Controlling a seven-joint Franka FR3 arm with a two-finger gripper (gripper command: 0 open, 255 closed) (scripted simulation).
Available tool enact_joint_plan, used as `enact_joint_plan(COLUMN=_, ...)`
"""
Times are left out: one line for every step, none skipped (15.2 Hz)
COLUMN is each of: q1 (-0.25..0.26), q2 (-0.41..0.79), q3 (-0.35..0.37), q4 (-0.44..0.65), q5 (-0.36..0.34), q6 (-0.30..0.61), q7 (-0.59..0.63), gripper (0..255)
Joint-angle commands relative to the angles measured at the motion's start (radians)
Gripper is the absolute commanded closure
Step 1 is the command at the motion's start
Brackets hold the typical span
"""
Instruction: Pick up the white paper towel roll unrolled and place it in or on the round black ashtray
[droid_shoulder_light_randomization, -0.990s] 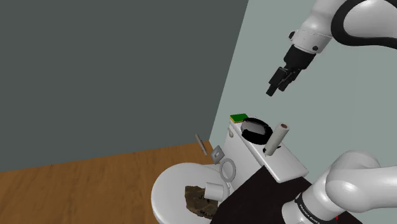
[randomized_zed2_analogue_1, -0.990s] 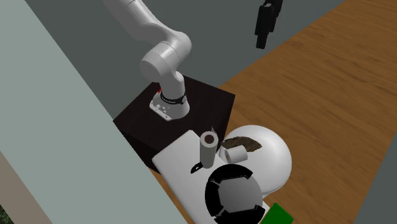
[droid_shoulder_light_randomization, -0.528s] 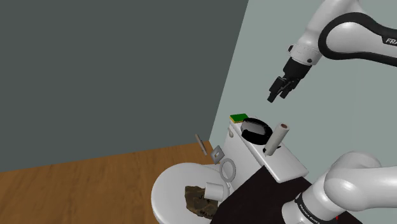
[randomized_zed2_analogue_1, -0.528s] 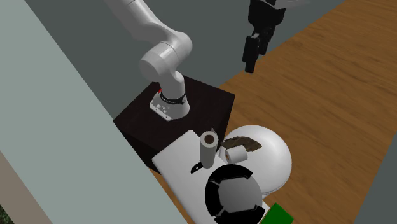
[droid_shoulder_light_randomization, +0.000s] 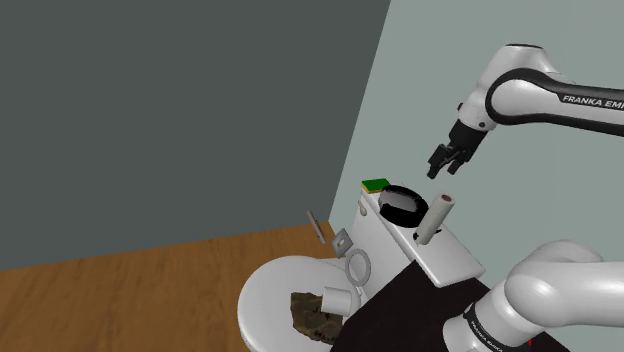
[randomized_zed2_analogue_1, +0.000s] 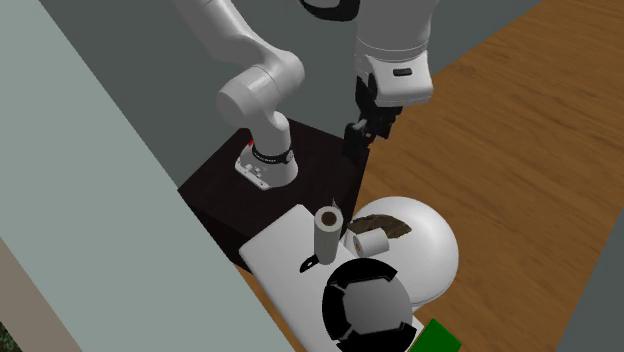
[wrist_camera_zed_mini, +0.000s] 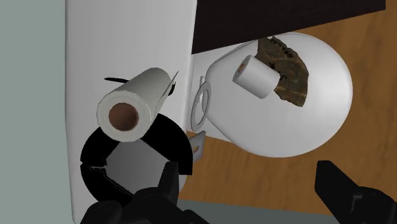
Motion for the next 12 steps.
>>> enact_joint_plan(q1=-0.026, q2=0.012, q3=-0.028, q4=-0.026, q5=-0.019, q6=0.026, q7=-0.008, gripper=0)
enact_joint_plan(q1=-0.040, q2=0.018, q3=-0.043, q4=-0.042, q5=-0.030, q6=0.044, q7=-0.013, gripper=0)
enact_joint_plan(q1=-0.054, q2=0.026, q3=-0.059, q4=-0.057, q5=-0.041, q6=0.061, q7=-0.019, gripper=0)
enact_joint_plan(q1=-0.068, q2=0.035, q3=-0.075, q4=-0.072, q5=-0.053, q6=0.079, q7=-0.024, gripper=0)
enact_joint_plan(q1=-0.082, q2=0.045, q3=-0.091, q4=-0.086, q5=-0.064, q6=0.097, q7=-0.029, gripper=0)
enact_joint_plan(q1=-0.096, q2=0.057, q3=-0.107, q4=-0.099, q5=-0.075, q6=0.116, q7=-0.035, gripper=0)
enact_joint_plan(q1=-0.111, q2=0.069, q3=-0.123, q4=-0.111, q5=-0.087, q6=0.135, q7=-0.040, gripper=0)
enact_joint_plan(q1=-0.125, q2=0.082, q3=-0.140, q4=-0.122, q5=-0.099, q6=0.155, q7=-0.046, gripper=0)
enact_joint_plan(q1=-0.140, q2=0.097, q3=-0.157, q4=-0.133, q5=-0.110, q6=0.175, q7=-0.051, gripper=0)
enact_joint_plan(q1=-0.155, q2=0.113, q3=-0.174, q4=-0.143, q5=-0.122, q6=0.195, q7=-0.057, gripper=0)
enact_joint_plan(q1=-0.155, q2=0.113, q3=-0.174, q4=-0.143, q5=-0.122, q6=0.195, q7=-0.057, gripper=0)
enact_joint_plan(q1=-0.155, q2=0.118, q3=-0.176, q4=-0.154, q5=-0.124, q6=0.211, q7=-0.057, gripper=0)
